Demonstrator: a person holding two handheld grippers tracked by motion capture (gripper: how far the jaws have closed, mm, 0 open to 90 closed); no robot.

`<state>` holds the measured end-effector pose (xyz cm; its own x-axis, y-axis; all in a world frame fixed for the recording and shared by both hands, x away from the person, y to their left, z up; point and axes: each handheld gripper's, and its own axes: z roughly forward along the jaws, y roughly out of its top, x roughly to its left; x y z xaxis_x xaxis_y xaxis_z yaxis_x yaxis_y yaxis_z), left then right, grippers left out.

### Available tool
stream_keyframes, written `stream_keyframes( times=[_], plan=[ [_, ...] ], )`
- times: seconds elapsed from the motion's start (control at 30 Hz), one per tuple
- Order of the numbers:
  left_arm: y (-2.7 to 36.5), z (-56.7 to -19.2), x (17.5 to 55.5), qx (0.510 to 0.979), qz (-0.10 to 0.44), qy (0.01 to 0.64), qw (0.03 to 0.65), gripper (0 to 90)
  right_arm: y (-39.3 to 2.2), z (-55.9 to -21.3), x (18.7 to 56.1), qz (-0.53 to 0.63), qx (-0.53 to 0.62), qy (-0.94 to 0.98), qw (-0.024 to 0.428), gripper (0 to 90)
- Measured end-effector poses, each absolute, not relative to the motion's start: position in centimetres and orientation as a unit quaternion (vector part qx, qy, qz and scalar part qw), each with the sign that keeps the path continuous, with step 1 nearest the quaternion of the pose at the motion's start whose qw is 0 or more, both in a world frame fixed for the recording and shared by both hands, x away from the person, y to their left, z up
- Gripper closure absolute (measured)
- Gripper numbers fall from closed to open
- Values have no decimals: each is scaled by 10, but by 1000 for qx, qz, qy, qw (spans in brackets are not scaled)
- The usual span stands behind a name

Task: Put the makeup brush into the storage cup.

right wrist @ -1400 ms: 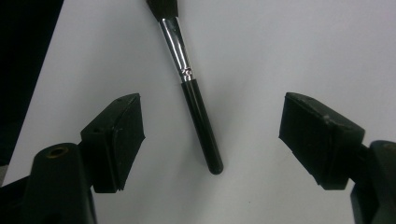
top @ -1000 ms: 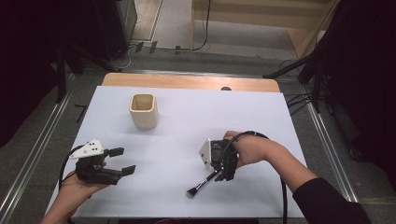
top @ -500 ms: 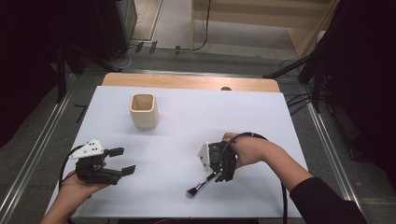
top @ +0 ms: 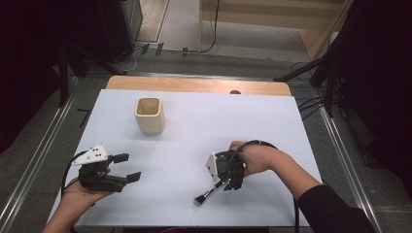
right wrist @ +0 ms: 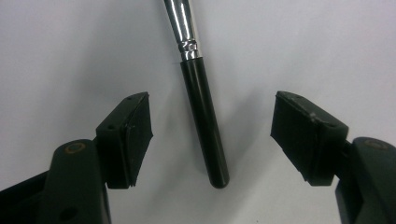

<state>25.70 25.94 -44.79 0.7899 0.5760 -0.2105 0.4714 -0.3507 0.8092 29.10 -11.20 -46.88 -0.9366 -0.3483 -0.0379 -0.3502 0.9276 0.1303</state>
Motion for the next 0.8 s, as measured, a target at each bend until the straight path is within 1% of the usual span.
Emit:
stream_keyframes(
  times=[0.1, 0.33, 0.4, 0.43, 0.53, 0.67, 0.73, 0.8],
  plan=[
    [259, -448, 257, 820, 55, 321, 472, 163, -111, -473, 291, 71, -185, 980, 11, 314],
    [259, -448, 257, 820, 55, 320, 472, 163, -107, -479, 289, 54, -187, 981, -1, 352],
    [259, -448, 257, 820, 55, 320, 472, 164, -106, -481, 290, 55, -194, 979, 5, 360],
    [260, -448, 257, 820, 56, 319, 472, 163, -107, -480, 289, 48, -188, 981, 1, 374],
    [260, -448, 257, 820, 56, 320, 472, 163, -107, -480, 291, 56, -193, 980, 9, 408],
    [259, -448, 257, 820, 56, 319, 472, 163, -107, -480, 289, 50, -189, 981, 9, 420],
    [260, -448, 257, 820, 56, 319, 472, 163, -106, -479, 289, 51, -194, 980, 14, 447],
    [260, -448, 257, 819, 56, 320, 472, 163, -108, -478, 288, 45, -190, 981, 10, 496]
  ],
)
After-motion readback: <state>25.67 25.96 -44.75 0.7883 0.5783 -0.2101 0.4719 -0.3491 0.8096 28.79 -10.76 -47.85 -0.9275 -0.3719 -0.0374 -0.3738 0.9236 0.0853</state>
